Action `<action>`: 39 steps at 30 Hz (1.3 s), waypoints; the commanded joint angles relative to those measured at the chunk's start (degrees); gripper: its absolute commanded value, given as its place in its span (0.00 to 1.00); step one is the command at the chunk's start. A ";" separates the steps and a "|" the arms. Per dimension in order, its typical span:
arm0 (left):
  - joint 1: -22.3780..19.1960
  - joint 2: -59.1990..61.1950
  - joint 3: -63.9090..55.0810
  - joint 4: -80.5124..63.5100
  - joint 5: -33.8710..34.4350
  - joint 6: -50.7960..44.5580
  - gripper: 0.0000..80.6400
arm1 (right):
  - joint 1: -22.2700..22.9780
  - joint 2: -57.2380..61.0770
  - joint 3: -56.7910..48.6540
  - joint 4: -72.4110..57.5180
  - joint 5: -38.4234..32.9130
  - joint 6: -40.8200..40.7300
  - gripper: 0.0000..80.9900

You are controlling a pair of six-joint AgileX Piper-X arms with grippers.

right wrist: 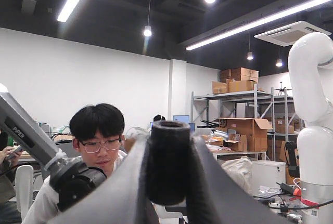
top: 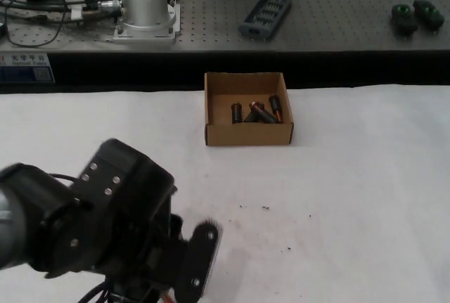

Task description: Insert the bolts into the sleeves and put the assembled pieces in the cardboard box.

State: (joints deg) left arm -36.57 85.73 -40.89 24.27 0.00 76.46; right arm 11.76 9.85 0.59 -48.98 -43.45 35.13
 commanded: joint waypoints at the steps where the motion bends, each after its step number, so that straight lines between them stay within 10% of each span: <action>1: -0.27 -8.21 -0.13 0.75 3.28 -17.58 0.55 | -0.26 -0.25 -0.59 0.23 0.53 -0.41 0.09; 12: -0.11 -15.05 -0.13 4.40 -3.61 -93.01 0.55 | -0.26 -0.25 -0.59 0.33 0.48 -0.41 0.09; 39: -0.11 -3.15 0.28 6.46 -5.32 -134.87 0.55 | -0.26 -0.25 -0.59 0.81 0.48 -0.41 0.09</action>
State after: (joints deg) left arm -36.68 80.88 -40.58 32.09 -4.56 -56.69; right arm 11.76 9.85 0.59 -48.11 -43.40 35.13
